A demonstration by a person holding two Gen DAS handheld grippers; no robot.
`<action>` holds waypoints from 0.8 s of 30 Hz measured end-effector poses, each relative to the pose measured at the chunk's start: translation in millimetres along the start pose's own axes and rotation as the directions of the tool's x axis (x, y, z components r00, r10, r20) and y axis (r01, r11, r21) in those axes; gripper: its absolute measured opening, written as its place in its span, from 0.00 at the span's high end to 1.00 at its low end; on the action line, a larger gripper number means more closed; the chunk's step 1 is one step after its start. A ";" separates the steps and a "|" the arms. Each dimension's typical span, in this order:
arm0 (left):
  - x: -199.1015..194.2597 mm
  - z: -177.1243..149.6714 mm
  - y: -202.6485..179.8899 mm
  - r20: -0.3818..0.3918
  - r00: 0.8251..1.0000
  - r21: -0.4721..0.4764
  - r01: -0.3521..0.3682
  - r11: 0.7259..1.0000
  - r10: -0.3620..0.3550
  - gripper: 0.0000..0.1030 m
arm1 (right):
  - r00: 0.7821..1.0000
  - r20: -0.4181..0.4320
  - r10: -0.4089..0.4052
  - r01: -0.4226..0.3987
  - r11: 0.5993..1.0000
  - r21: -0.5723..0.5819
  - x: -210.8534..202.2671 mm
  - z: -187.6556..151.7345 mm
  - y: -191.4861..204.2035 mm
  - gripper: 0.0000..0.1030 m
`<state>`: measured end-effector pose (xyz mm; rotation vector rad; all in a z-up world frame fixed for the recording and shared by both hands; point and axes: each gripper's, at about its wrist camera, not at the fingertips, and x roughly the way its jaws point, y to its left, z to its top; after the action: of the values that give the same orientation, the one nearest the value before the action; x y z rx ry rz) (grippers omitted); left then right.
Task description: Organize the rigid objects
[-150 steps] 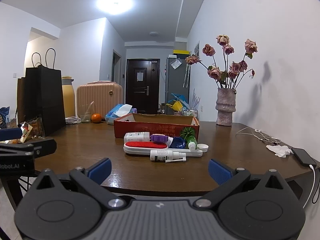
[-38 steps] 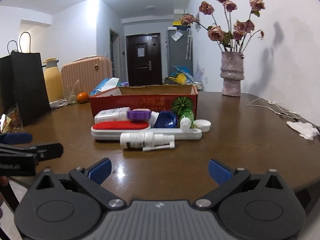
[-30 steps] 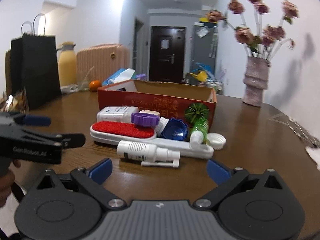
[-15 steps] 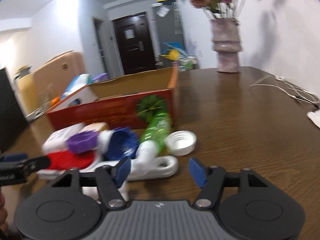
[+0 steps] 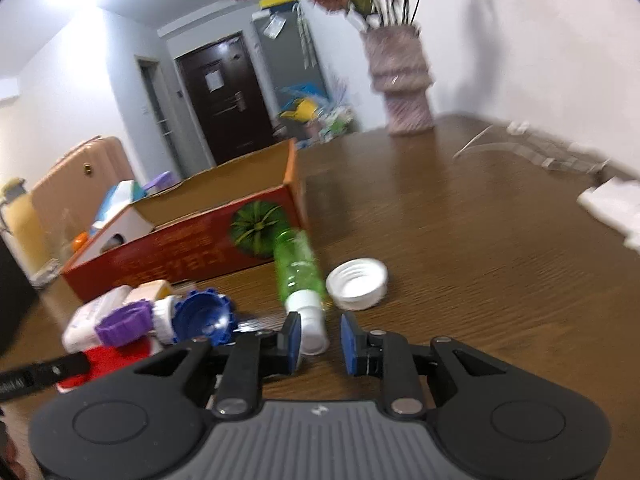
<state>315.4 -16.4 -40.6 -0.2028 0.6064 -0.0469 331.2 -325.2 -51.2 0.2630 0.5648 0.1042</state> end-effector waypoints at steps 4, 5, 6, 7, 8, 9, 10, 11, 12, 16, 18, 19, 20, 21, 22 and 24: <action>-0.6 -1.5 -4.1 0.018 1.000 0.016 -0.017 1.000 0.017 0.22 | 0.992 0.014 0.123 -0.122 0.992 -0.044 -13.0 -5.5 13.5 0.84; -0.6 -1.6 -4.5 0.020 1.000 0.016 -0.020 1.000 0.019 0.22 | 0.991 0.003 0.133 -0.133 0.989 -0.058 -10.2 -5.7 17.4 0.84; -0.7 -1.7 -4.9 0.021 1.000 0.016 -0.022 1.000 0.022 0.22 | 0.992 -0.009 0.129 -0.130 0.989 -0.068 -5.1 -5.4 20.9 0.84; -1.3 -1.6 -4.8 0.021 1.000 0.013 -0.023 1.000 0.023 0.22 | 0.993 -0.025 0.116 -0.117 0.990 -0.074 0.3 -5.0 22.6 0.84; -2.1 -1.3 -4.5 0.019 1.000 0.009 -0.024 1.000 0.024 0.22 | 0.994 -0.037 0.102 -0.105 0.992 -0.077 5.5 -4.5 22.9 0.84; -2.6 -1.4 -4.0 0.016 0.999 0.006 -0.028 1.000 0.028 0.21 | 0.995 -0.039 0.091 -0.094 0.993 -0.076 8.3 -3.6 22.0 0.84; -3.1 -1.5 -3.1 0.017 0.999 0.000 -0.034 0.999 0.034 0.20 | 0.996 -0.043 0.077 -0.080 0.994 -0.077 10.6 -2.7 20.8 0.84; -3.4 -1.7 -1.9 0.020 0.999 -0.006 -0.041 0.999 0.042 0.20 | 0.996 -0.048 0.070 -0.074 0.995 -0.070 12.7 -1.9 18.4 0.84; -3.3 -1.7 -1.5 0.021 0.999 -0.008 -0.048 0.999 0.048 0.20 | 0.996 -0.050 0.069 -0.072 0.996 -0.048 13.8 -0.9 14.7 0.84; -3.2 -0.5 0.1 0.003 0.999 -0.045 -0.036 0.998 0.037 0.22 | 0.994 -0.063 0.084 -0.085 0.996 -0.010 19.6 2.3 6.5 0.84; -3.7 -0.4 1.3 -0.017 0.999 -0.077 -0.029 0.997 0.028 0.22 | 0.993 -0.073 0.087 -0.089 0.996 -0.015 22.4 4.7 4.8 0.82; -4.1 -0.7 2.1 -0.026 0.999 -0.093 -0.027 0.995 0.025 0.22 | 0.993 -0.079 0.091 -0.093 0.996 -0.014 24.0 6.2 3.7 0.81; -4.8 -1.1 3.1 -0.033 0.999 -0.106 -0.025 0.994 0.022 0.22 | 0.992 -0.083 0.095 -0.097 0.995 -0.014 26.3 7.8 3.2 0.81; -5.6 -1.6 3.8 -0.036 0.999 -0.117 -0.020 0.993 0.015 0.22 | 0.991 -0.086 0.102 -0.103 0.995 -0.014 28.7 9.2 2.1 0.81; -6.1 -2.3 3.5 -0.039 0.999 -0.122 -0.017 0.992 0.012 0.22 | 0.990 -0.091 0.107 -0.109 0.994 -0.014 31.2 10.8 1.6 0.81; -6.1 -3.6 1.6 -0.045 0.999 -0.126 0.001 0.992 -0.007 0.25 | 0.989 -0.102 0.110 -0.114 0.993 -0.027 33.1 12.7 2.6 0.86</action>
<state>308.3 -14.8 -40.4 -0.3257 0.6545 -0.0169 365.8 -319.8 -57.2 0.2589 0.6475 0.2362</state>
